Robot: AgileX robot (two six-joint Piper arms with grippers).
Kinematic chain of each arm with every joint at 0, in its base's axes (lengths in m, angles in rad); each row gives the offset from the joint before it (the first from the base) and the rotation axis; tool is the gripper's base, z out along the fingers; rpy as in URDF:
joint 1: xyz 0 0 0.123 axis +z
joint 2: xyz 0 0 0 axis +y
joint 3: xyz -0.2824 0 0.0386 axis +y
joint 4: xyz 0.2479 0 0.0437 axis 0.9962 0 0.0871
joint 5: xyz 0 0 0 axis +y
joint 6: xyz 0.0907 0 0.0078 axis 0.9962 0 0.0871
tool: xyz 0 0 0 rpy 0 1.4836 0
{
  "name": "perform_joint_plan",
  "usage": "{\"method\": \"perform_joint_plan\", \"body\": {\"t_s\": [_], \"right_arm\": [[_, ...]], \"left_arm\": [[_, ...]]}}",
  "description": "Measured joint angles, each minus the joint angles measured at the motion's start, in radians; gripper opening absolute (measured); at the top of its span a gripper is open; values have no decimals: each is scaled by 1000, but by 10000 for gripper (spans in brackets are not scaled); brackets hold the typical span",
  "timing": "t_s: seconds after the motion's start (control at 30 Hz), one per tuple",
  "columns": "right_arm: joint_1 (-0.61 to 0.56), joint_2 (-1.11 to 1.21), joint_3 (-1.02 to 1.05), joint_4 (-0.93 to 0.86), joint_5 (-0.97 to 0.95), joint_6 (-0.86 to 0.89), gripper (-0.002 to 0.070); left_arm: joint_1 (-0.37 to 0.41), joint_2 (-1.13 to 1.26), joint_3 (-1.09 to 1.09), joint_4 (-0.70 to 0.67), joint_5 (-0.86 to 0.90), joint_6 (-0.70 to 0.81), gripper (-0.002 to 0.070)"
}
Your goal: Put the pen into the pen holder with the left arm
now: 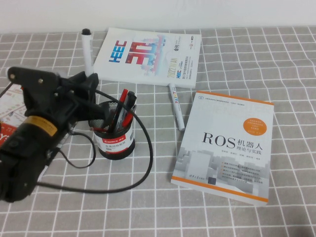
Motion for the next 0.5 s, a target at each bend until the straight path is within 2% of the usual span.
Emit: {"method": "perform_joint_plan", "body": {"t_s": [0.23,0.5], "right_arm": [[0,0,0,0,0,0,-15],[0,0,0,0,0,0,-15]], "left_arm": [[33,98,-26,105,-7,-110,113],[37,116,-27,187,-104,-167,113]]}}
